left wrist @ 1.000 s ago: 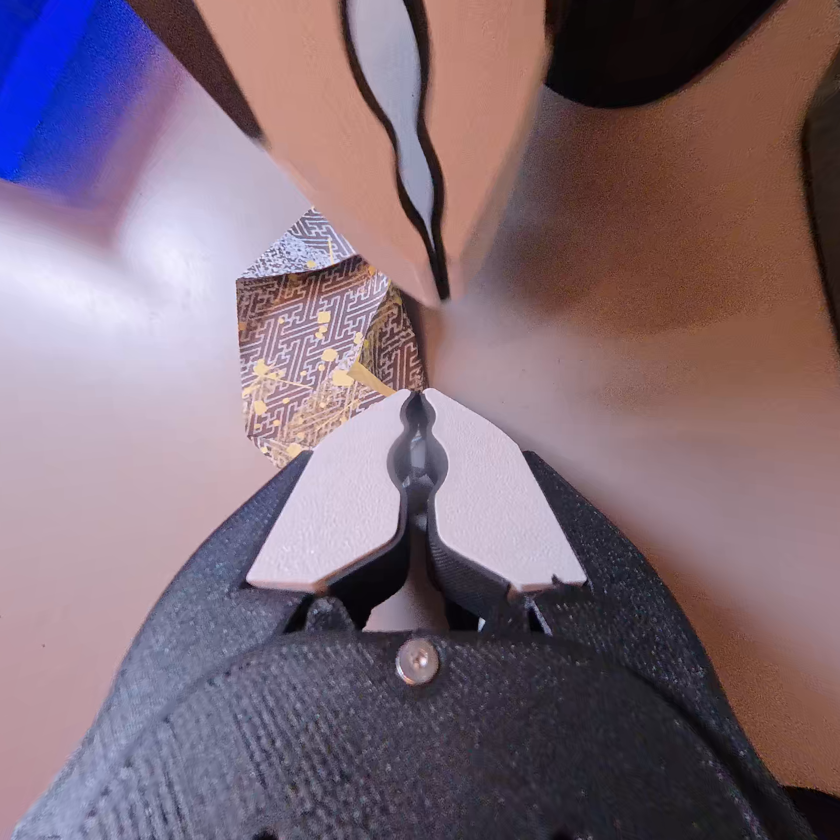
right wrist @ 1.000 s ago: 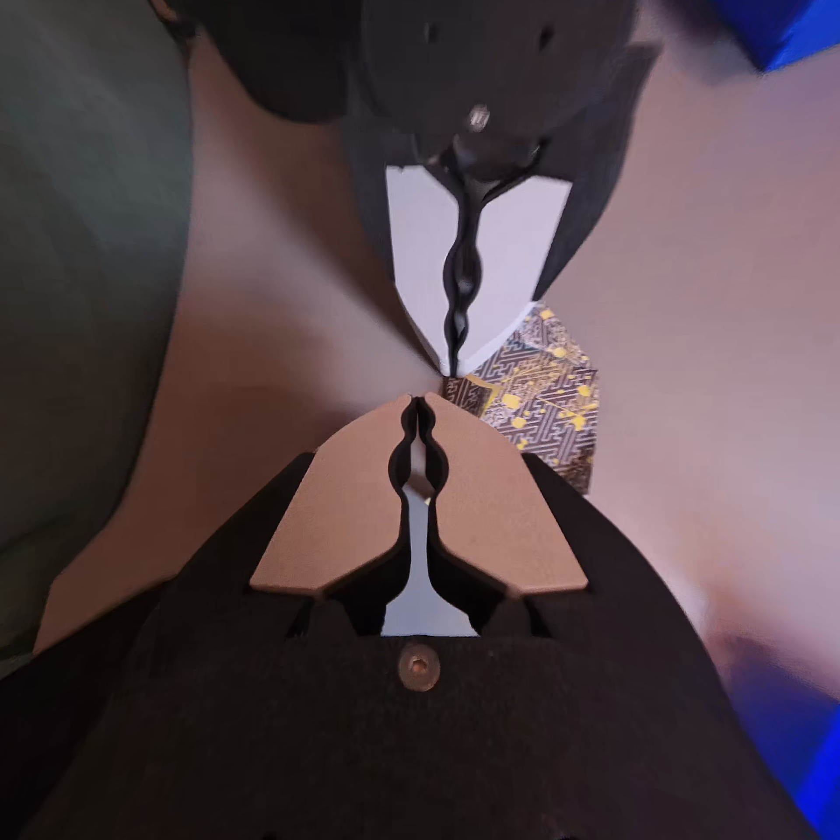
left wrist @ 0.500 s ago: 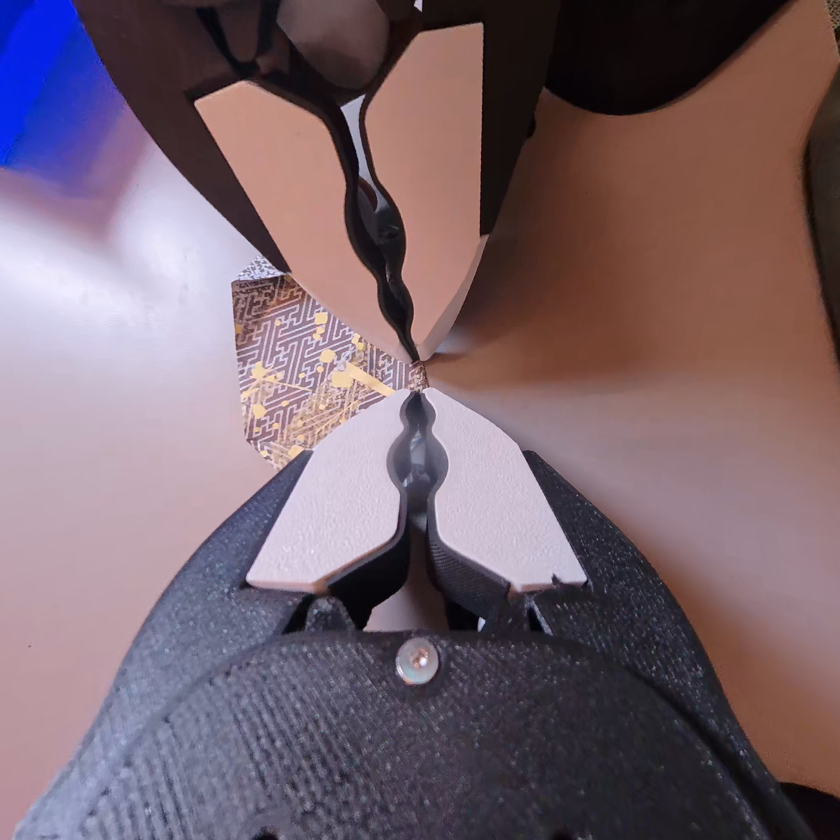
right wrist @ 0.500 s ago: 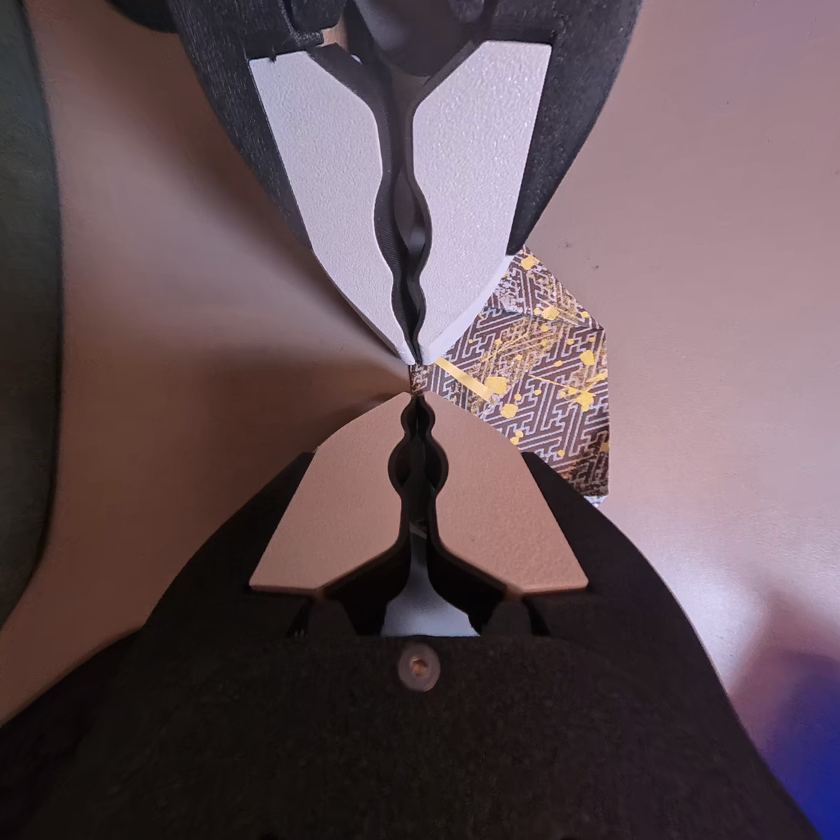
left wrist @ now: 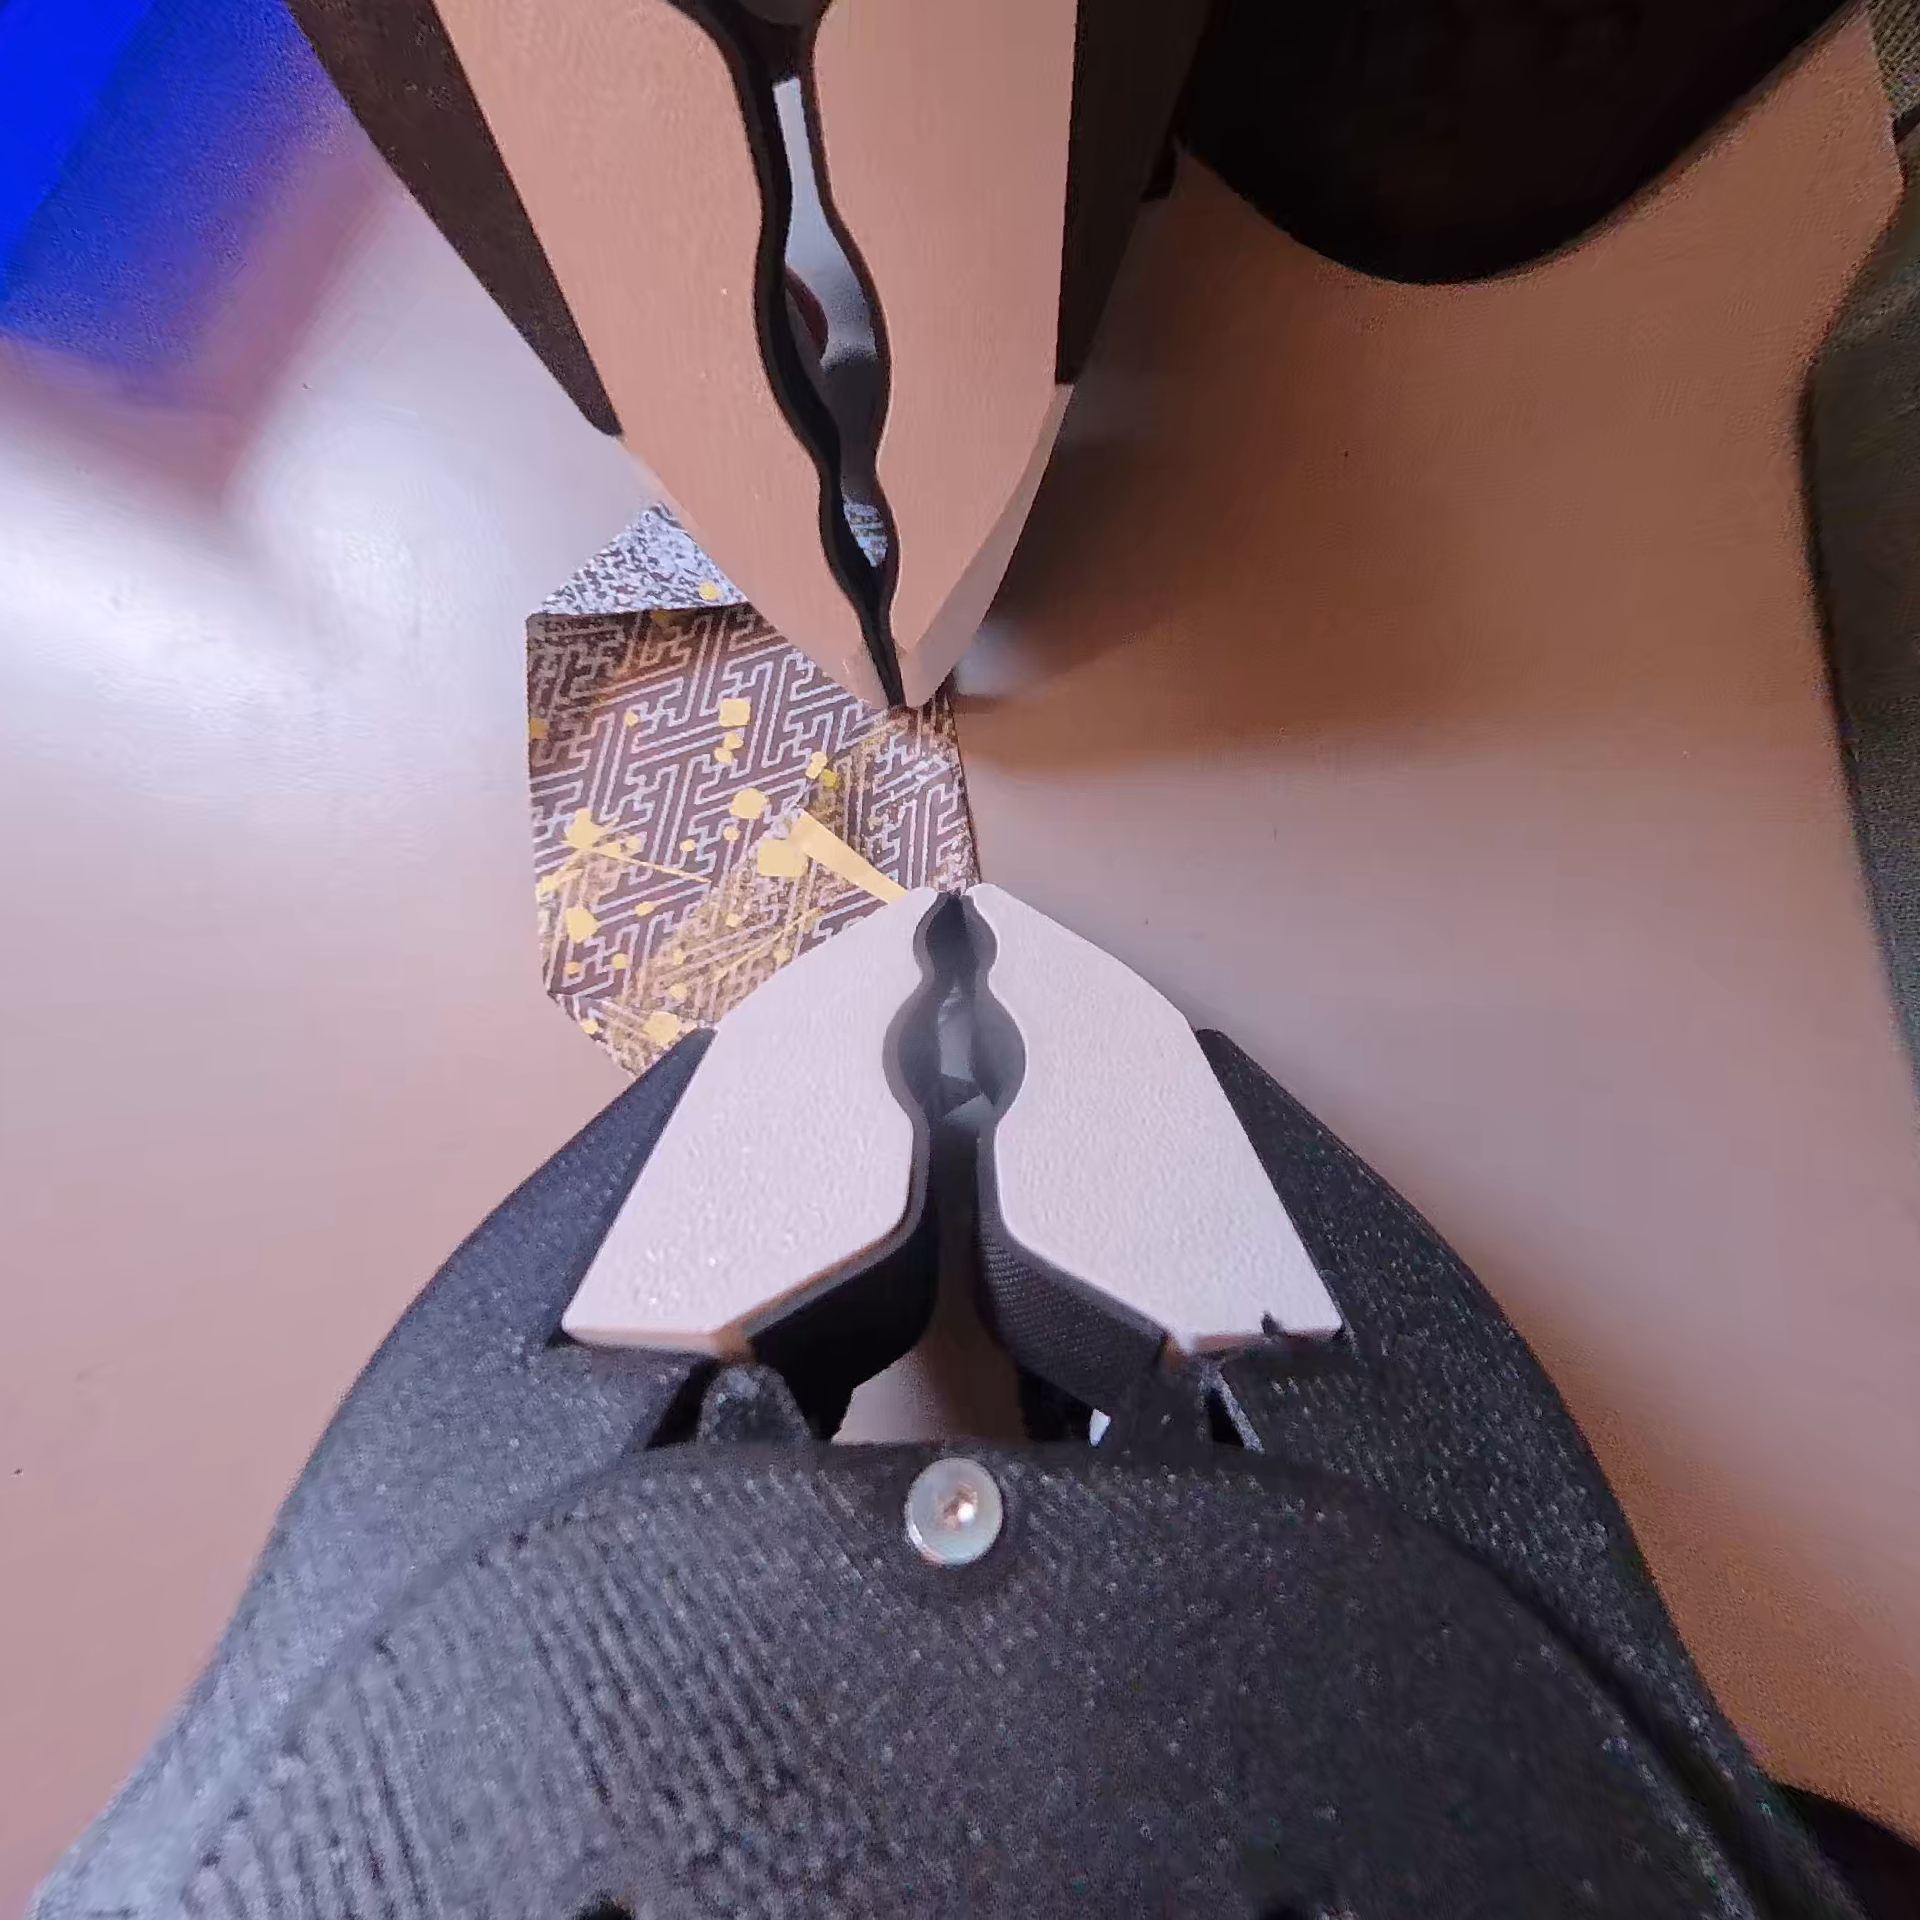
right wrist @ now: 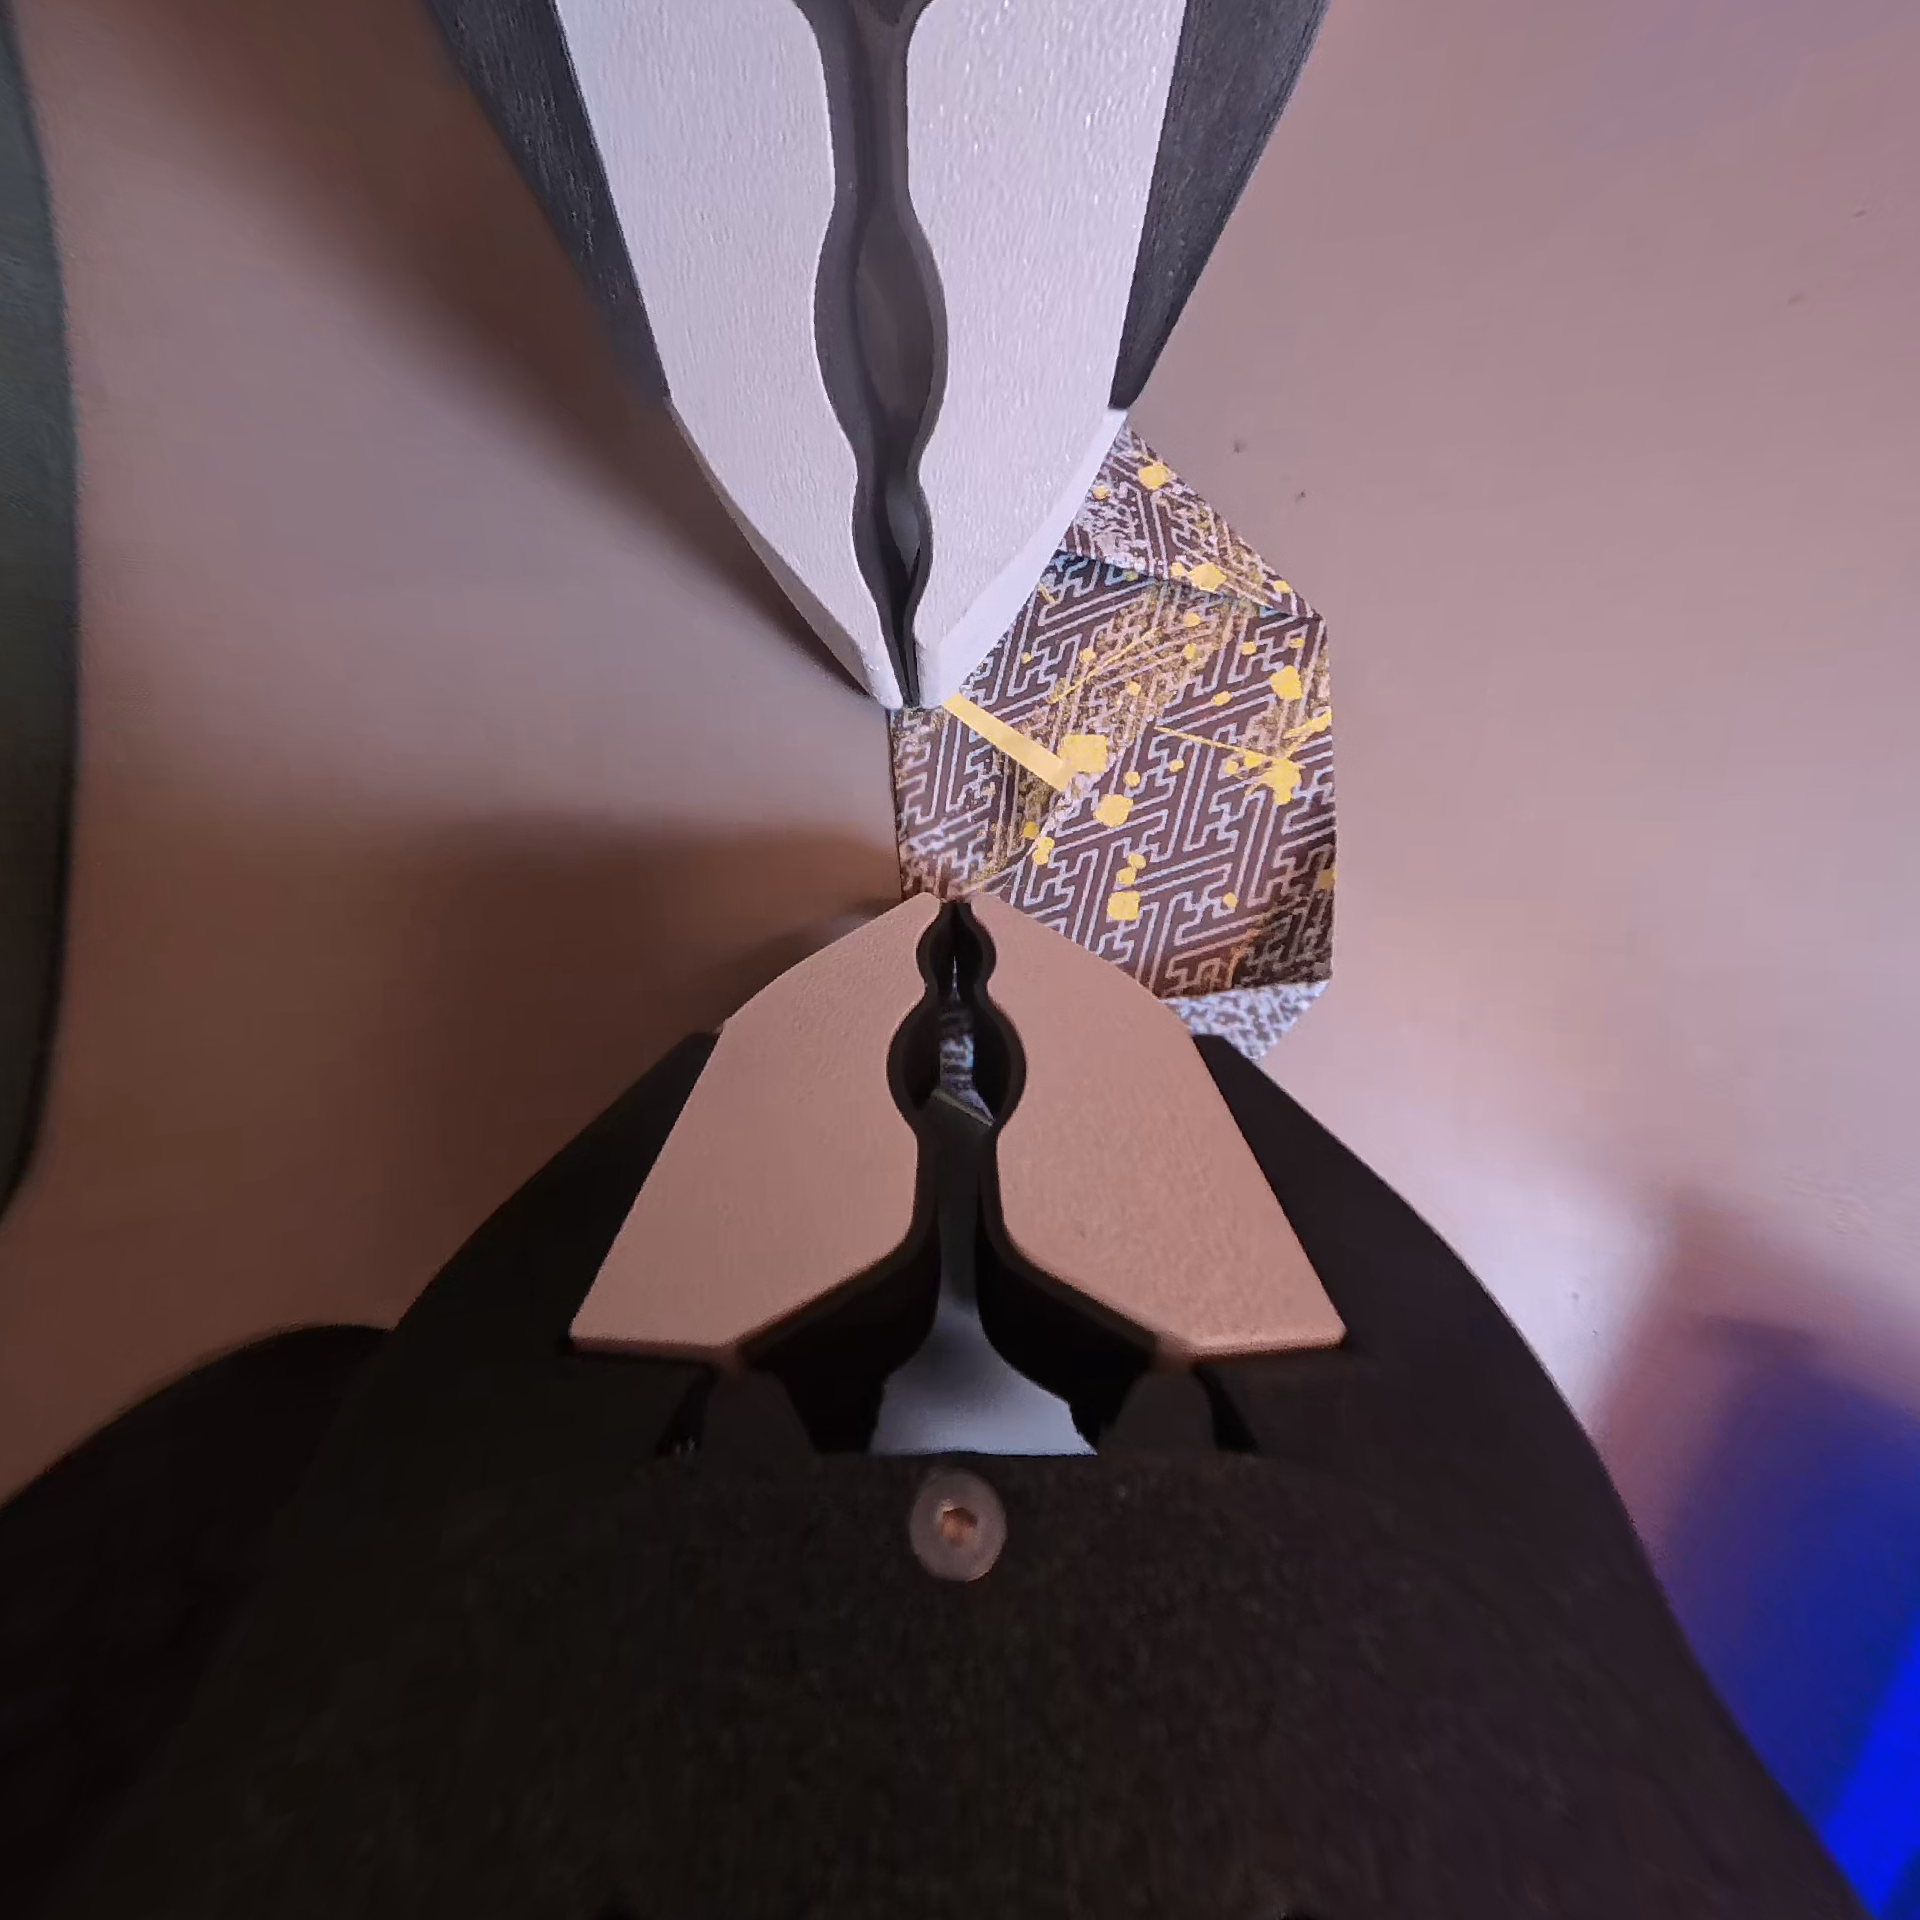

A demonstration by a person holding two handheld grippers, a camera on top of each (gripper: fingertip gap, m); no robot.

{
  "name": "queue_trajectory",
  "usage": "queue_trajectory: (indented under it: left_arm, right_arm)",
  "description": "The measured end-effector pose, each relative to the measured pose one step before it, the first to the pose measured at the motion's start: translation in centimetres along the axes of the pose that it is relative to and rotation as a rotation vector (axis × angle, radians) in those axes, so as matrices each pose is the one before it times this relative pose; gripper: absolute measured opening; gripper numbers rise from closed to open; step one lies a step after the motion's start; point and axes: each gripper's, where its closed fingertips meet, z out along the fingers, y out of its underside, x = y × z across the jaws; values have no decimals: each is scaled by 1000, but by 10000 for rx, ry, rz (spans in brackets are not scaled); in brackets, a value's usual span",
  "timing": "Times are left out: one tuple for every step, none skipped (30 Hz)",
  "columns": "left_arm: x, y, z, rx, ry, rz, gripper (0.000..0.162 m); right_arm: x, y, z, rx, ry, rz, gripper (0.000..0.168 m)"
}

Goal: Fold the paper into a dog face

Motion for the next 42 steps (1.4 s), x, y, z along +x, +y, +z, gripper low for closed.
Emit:
queue_trajectory:
  left_arm:
    - [-7,-1,2,-2,10,-16,1]
    - [2,10,9,-13,10,-17,1]
    - [6,1,3,-11,9,-22,1]
    - [-7,-1,3,-7,4,-42,1]
    - [5,-6,7,-7,-12,-34,1]
    - [1,-3,3,-4,-24,-47,0]
    - [-1,6,-3,-5,-28,-36,0]
    - [1,0,4,-12,-16,-20,0]
    - [-1,4,1,-14,7,-4,1]
    - [-6,-8,8,-8,20,-29,1]
    - [-3,2,-3,1,11,-31,1]
    - [3,-4,11,14,2,-13,0]
    - [-7,-7,2,12,-7,-14,0]
    - [6,-8,5,5,-10,1,0]
    - [-2,-3,1,3,1,-10,0]
    - [-6,-4,1,4,7,-7,0]
    - [-2,-10,7,2,3,-7,0]
    - [0,-4,-6,-9,-9,11,0]
    - [4,-1,8,-19,-9,14,0]
    - [-7,-8,-1,-17,3,10,0]
    - [2,-5,5,-6,22,-7,0]
    - [-10,-3,-1,6,27,-21,0]
    - [6,-4,-1,10,14,-10,0]
    - [-1,4,-4,2,-5,8,0]
    - [-9,-2,4,-5,-12,2,0]
    - [7,4,-1,-4,-11,-3,0]
    - [-3,-1,0,1,-1,-11,0]
    - [-7,3,-4,1,12,-37,0]
    - [-1,2,-4,2,17,-38,0]
    - [-6,2,10,-1,16,-20,0]
    - [-1,3,-2,-6,19,-21,0]
    - [-5,0,-1,-3,19,-31,0]
    - [-1,4,-3,-2,5,-18,0]
    - [8,2,0,-2,-5,-7,0]
    - [-1,2,-1,-2,-12,-20,0]
    - [-6,0,3,-6,-18,-11,0]
    - [3,-1,-9,-5,-14,-1,0]
    - [-8,-5,4,-2,-2,-7,0]
    - [3,-2,0,3,11,-12,0]
    - [-10,-2,1,-3,10,-11,0]
    - [1,1,-9,-18,7,-4,0]
    - [-3,-1,7,-18,-6,3,0]
  right_arm:
    - [2,19,-18,40,50,-15,0]
    - [9,86,-52,-31,33,-32,0]
    - [22,165,-120,-95,30,-69,0]
    - [21,198,-141,-100,41,-87,0]
    - [-2,149,-100,-60,70,-129,0]
    - [3,56,-54,-36,113,-175,0]
    - [-4,47,-36,-78,134,-175,0]
    - [-3,119,-71,-141,120,-187,0]
    - [-1,153,-97,-132,73,-158,0]
    - [-24,104,-83,-40,26,-99,0]
    - [-12,15,-8,30,27,-75,0]
    - [-1,-8,-6,23,36,-74,0]
    - [11,-23,-4,-2,25,-67,0]
    - [7,-18,-4,9,-2,-54,0]
    - [22,-12,-5,46,-26,-22,0]
    - [73,47,-103,65,-41,68,0]
    - [100,-33,-276,121,-75,171,0]
    - [5,-411,-458,283,-104,141,0]
    - [-87,-706,-420,352,-45,-11,0]
    - [-184,-762,-157,270,-8,-121,0]
    - [-227,-569,216,74,-5,-142,0]
    - [-226,-287,498,-94,-18,-153,0]
    - [-205,-86,622,-158,-60,-128,0]
    - [-137,98,605,-190,-100,-20,0]
    - [80,297,520,-224,-54,88,0]
    - [163,324,338,-145,-76,196,0]
    - [-29,117,56,46,-235,316,0]
    - [-120,217,-56,-38,-237,279,0]
    - [-25,133,-71,7,-33,72,0]
    - [-23,134,-92,-30,46,-81,0]
    - [-6,172,-100,-81,54,-35,0]
    - [18,175,-112,-52,-4,91,0]
    - [14,166,-101,38,-68,151,0]
    - [25,159,-100,95,-90,143,0]
    - [0,161,-118,60,-58,69,0]
    - [9,200,-139,-23,-26,30,0]
    - [10,184,-124,-43,-20,37,0]
    - [9,76,-49,12,-26,42,0]
    - [-3,-10,8,35,-24,33,0]
    - [1,-1,-5,4,-19,35,0]
    - [6,-6,-3,1,-22,35,0]
    - [-7,2,6,8,-13,29,0]
